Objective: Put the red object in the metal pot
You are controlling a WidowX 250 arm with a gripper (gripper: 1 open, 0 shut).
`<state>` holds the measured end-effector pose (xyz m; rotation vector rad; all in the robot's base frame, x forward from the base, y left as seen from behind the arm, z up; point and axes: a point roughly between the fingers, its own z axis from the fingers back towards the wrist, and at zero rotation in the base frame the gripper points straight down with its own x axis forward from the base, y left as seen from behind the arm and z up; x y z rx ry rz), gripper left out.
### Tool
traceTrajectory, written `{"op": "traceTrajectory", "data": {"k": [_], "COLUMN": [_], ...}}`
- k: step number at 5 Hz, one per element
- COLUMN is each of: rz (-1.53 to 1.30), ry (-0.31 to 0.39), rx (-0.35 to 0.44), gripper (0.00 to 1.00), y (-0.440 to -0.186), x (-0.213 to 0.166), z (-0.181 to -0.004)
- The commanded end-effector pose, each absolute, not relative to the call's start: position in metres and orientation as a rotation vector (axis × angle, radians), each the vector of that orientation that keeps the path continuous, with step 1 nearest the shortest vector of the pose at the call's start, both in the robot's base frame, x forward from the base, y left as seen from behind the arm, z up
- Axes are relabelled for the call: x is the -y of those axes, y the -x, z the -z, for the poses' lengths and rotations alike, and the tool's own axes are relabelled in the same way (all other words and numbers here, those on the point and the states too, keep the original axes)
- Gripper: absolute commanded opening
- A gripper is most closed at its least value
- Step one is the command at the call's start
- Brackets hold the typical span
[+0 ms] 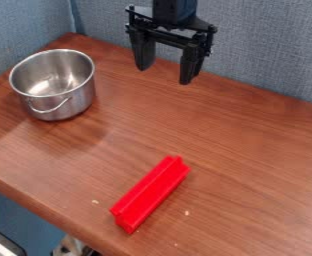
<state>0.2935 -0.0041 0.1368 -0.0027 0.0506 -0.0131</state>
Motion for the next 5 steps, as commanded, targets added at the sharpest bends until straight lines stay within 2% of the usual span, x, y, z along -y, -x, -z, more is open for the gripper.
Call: {"op": "traceTrajectory", "data": {"k": [1,2,3,5], "rz": [0.023,0.050,0.089,0.060], "ry": [0.003,0.004,-0.030,-0.096], "rx": [-0.068,-0.092,-0.085,-0.049], "gripper": [1.00,1.00,1.00,1.00], "y": [-0.288,-0.263,-0.237,-0.227], "x": [0.004,0.019,0.037,0.066], "z": [-0.134,-0.122,-0.112,-0.087]}}
